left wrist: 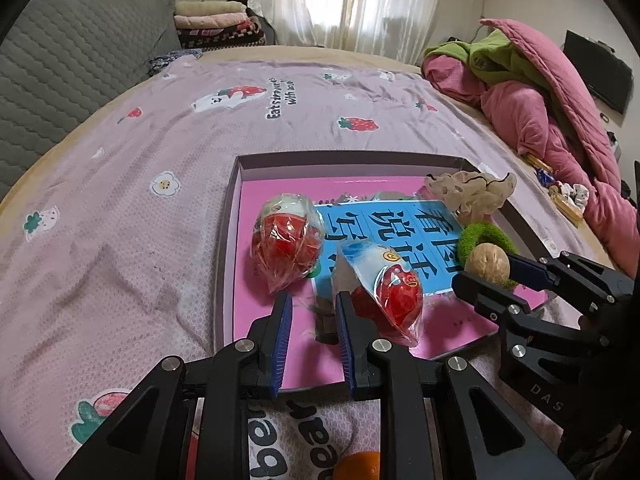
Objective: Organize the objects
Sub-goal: 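Lower the walnut into the tray and open the right gripper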
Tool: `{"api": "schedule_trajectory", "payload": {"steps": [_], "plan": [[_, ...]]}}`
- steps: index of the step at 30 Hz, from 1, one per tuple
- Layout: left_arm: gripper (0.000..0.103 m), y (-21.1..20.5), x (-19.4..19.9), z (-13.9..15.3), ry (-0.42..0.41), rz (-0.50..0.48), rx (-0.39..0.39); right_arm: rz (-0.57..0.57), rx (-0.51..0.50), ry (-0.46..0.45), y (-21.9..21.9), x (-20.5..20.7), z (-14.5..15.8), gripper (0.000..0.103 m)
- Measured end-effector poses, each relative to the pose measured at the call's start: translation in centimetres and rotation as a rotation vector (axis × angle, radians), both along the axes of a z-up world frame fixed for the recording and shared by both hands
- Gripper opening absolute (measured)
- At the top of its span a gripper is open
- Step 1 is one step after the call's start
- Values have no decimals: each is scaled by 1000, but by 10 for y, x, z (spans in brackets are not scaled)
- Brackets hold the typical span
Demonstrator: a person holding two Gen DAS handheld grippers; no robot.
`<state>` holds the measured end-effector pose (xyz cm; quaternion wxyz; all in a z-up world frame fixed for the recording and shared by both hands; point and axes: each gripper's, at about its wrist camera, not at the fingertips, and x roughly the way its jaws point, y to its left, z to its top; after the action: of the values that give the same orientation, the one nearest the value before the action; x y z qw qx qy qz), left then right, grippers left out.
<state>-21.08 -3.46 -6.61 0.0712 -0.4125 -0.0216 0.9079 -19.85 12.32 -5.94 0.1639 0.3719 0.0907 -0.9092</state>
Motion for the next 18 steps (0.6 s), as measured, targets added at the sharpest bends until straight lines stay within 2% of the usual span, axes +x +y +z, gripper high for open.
{"api": "schedule_trajectory", "payload": {"steps": [18], "plan": [[23, 13, -13, -15, -16, -20, -23, 7, 26, -60, -6, -14, -16, 35]]}}
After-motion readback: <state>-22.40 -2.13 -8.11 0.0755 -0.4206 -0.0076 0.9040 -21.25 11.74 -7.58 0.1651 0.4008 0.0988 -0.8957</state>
